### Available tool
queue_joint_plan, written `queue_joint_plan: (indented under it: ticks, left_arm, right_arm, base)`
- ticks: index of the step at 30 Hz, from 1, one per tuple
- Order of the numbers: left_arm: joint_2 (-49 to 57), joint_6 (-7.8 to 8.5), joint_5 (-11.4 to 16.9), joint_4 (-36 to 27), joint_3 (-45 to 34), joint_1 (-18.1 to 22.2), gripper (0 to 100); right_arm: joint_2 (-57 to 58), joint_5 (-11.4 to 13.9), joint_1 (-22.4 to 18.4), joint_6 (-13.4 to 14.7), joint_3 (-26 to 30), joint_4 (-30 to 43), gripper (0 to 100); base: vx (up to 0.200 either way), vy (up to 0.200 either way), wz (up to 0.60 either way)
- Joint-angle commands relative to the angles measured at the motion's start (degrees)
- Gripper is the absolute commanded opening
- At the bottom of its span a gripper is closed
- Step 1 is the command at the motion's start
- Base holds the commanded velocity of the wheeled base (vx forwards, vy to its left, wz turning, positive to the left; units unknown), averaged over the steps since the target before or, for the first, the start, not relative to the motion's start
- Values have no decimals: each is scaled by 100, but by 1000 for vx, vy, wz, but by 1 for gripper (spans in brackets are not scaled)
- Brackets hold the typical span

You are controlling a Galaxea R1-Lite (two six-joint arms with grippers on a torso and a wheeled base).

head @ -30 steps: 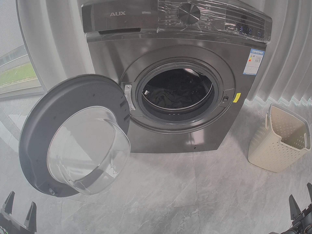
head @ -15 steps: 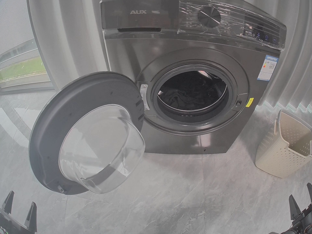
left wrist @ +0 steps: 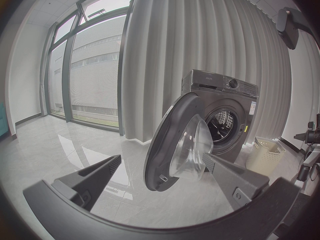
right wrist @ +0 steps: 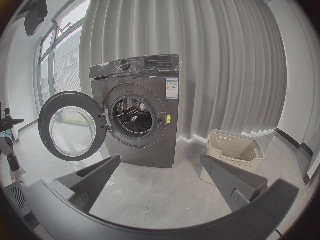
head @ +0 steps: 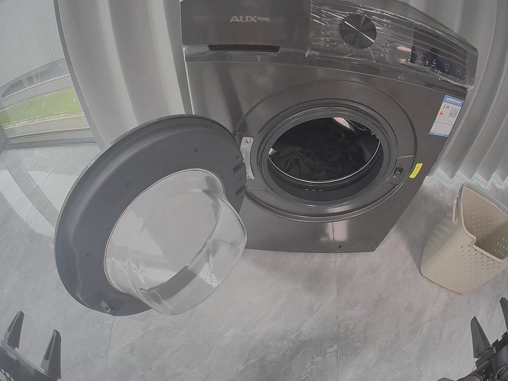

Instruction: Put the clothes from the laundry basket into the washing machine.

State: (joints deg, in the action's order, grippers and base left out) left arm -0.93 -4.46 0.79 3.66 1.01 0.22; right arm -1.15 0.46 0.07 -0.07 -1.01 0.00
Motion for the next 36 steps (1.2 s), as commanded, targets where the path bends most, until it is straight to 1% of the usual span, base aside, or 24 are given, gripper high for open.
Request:
queue_joint_plan:
  ticks: [1,3,5,9,12,16,18,20,23,24,25,26,27,28,30,31,33,34,36]
  left_arm:
    - [66,16,0,3,-92,4,100]
    - [66,24,17,21,-101,4,100]
    - [66,24,26,30,-92,4,100]
    - [75,7,140,-14,294,-4,100]
    - [-118,7,316,-14,655,-4,100]
    - [-786,42,518,39,1041,-13,100]
    - [-1349,68,729,56,1446,-40,100]
    - [-1850,183,932,47,1745,-66,100]
    - [-2368,420,1090,56,1982,-83,100]
    - [-2430,446,1107,56,1999,-83,100]
    - [-2667,516,1178,65,2070,-75,100]
    - [-2711,534,1186,65,2079,-75,100]
    - [-2940,613,1248,74,2131,-83,100]
    - [-3098,648,1301,91,2184,-83,100]
    - [-3353,648,1432,162,2289,-83,100]
    - [-3353,648,1432,162,2289,-83,100]
    - [-3792,648,1652,285,2544,-83,100]
    - [-3818,648,1661,285,2562,-83,100]
    - [-4267,657,1872,329,2790,-83,100]
  right_arm:
    - [-8,-2,10,-1,101,0,100]
    - [-8,6,10,-1,101,0,100]
    - [-8,6,10,-1,101,-9,100]
    - [-8,6,10,-1,101,-9,100]
    - [-8,-2,10,-1,101,-9,100]
    - [-8,-2,10,-1,101,-9,100]
    - [-8,6,10,-1,101,-9,100]
    - [-8,6,10,-1,101,-9,100]
    - [-8,-2,10,-1,101,-9,100]
    - [-8,6,10,-1,101,-9,100]
    - [-8,-2,10,-1,101,-9,100]
    - [-8,-2,10,-1,101,-9,100]
    - [-8,-2,10,-1,101,-9,100]
    - [-8,-2,10,-1,101,-9,100]
    - [-8,-2,10,-1,101,-9,100]
    - [-8,-2,10,-1,101,-9,100]
    - [-8,6,10,-1,101,-9,100]
    - [-8,6,10,-1,101,0,100]
    - [-8,-2,10,-1,101,-9,100]
  base:
    - [0,0,600]
    - [0,0,600]
    - [0,0,0]
    - [0,0,0]
    - [0,0,0]
    - [0,0,0]
    - [0,0,0]
    - [0,0,0]
    - [0,0,0]
    - [0,0,0]
    - [0,0,0]
    - [0,0,0]
    - [0,0,0]
    - [0,0,0]
    - [0,0,0]
    - [0,0,0]
    - [0,0,0]
    - [0,0,0]
    - [0,0,0]
